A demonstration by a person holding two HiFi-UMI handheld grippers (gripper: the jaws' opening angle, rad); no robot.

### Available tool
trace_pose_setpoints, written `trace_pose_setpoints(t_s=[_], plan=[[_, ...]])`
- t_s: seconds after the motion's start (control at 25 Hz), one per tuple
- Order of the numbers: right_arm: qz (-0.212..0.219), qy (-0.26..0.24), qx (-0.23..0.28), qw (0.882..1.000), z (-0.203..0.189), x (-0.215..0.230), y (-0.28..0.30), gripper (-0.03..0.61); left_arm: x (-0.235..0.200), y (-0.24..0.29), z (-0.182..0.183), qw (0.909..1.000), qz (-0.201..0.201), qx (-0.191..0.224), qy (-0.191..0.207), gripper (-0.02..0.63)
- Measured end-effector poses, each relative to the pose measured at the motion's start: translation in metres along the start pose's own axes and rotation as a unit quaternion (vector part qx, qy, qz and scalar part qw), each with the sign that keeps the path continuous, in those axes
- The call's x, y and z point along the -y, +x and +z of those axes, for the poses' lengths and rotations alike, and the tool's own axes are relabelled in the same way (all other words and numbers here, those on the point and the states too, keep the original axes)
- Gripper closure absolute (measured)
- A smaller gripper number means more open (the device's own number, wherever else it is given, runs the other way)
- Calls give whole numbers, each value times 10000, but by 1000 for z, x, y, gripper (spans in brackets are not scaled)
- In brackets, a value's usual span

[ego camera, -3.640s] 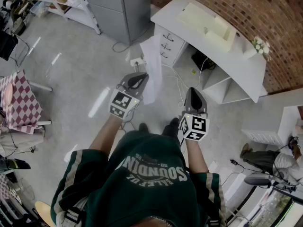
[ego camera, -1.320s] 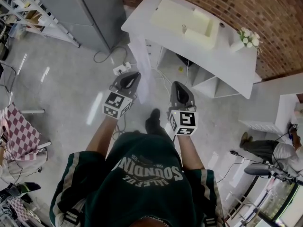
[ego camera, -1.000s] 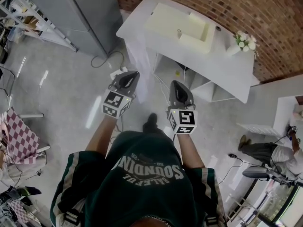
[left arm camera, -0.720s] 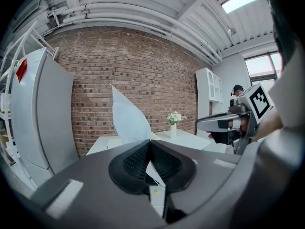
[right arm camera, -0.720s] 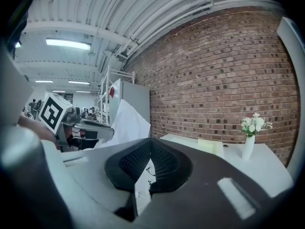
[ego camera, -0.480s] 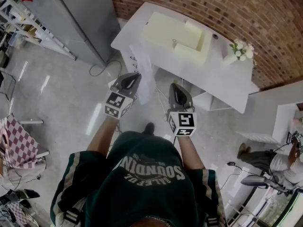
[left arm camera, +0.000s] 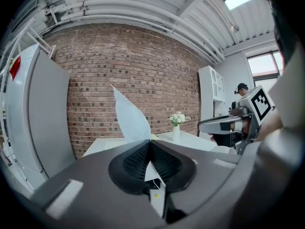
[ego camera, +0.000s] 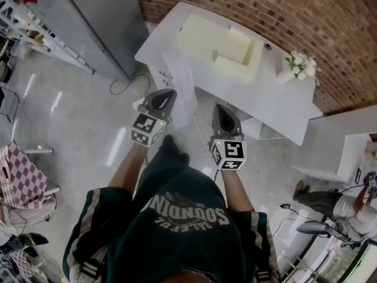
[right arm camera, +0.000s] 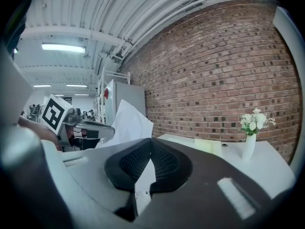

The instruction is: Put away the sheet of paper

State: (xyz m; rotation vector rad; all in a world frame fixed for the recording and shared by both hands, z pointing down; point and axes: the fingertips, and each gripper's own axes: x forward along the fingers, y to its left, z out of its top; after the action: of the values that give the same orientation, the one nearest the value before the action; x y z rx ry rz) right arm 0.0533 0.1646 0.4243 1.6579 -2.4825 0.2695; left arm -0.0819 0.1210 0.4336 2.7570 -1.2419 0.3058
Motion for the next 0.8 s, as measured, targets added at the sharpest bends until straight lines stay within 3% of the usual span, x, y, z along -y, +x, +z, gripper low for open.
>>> trace_pose_setpoints(t_s=[0.32, 0.8], plan=[[-99, -25, -1, 9999, -1, 14, 16, 578, -9, 26, -2, 9999, -114, 13, -38, 603], [-289, -127, -30, 9995, 16, 51, 96, 578, -65, 104, 14, 9992, -358, 151, -103, 603]])
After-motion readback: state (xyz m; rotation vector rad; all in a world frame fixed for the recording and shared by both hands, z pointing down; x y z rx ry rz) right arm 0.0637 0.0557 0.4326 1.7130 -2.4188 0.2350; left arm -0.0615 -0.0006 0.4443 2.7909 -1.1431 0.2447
